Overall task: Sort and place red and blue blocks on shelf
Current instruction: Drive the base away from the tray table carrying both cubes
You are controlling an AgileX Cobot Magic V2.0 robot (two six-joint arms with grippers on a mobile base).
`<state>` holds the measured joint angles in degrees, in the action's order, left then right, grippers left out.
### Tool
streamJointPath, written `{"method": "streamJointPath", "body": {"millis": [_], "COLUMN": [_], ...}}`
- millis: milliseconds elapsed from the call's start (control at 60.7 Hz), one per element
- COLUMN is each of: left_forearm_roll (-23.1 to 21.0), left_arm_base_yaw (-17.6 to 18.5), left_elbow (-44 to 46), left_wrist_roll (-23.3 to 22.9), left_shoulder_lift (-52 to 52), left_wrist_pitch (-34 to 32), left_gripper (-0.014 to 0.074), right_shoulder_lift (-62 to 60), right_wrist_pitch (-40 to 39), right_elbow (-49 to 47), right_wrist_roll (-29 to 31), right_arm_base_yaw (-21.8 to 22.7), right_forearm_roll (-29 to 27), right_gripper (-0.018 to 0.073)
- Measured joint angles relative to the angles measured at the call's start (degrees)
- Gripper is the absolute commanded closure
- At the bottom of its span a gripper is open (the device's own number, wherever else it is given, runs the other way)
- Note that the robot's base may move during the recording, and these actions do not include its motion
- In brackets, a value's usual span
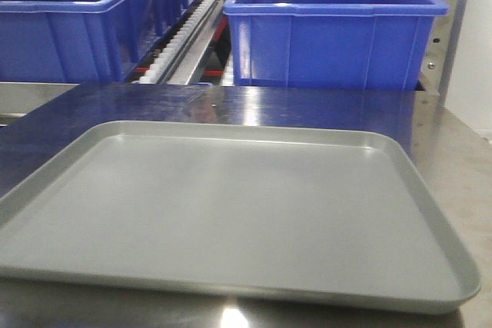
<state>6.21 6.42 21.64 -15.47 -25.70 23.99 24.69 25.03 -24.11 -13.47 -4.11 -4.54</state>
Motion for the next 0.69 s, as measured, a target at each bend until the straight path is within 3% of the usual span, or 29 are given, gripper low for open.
{"method": "streamJointPath", "body": {"millis": [692], "left_forearm_roll": [0.0], "left_arm_base_yaw": [0.0], "left_elbow": [0.0], "left_wrist_roll": [0.0], "left_shoulder_lift": [0.0], "left_wrist_pitch": [0.0], "left_gripper": [0.0472], "right_shoulder_lift": [0.0], "right_wrist_pitch": [0.0], "right_elbow": [0.0], "right_wrist_roll": [0.0], "right_arm_base_yaw": [0.0], "right_forearm_roll": [0.0], "right_gripper": [0.051]}}
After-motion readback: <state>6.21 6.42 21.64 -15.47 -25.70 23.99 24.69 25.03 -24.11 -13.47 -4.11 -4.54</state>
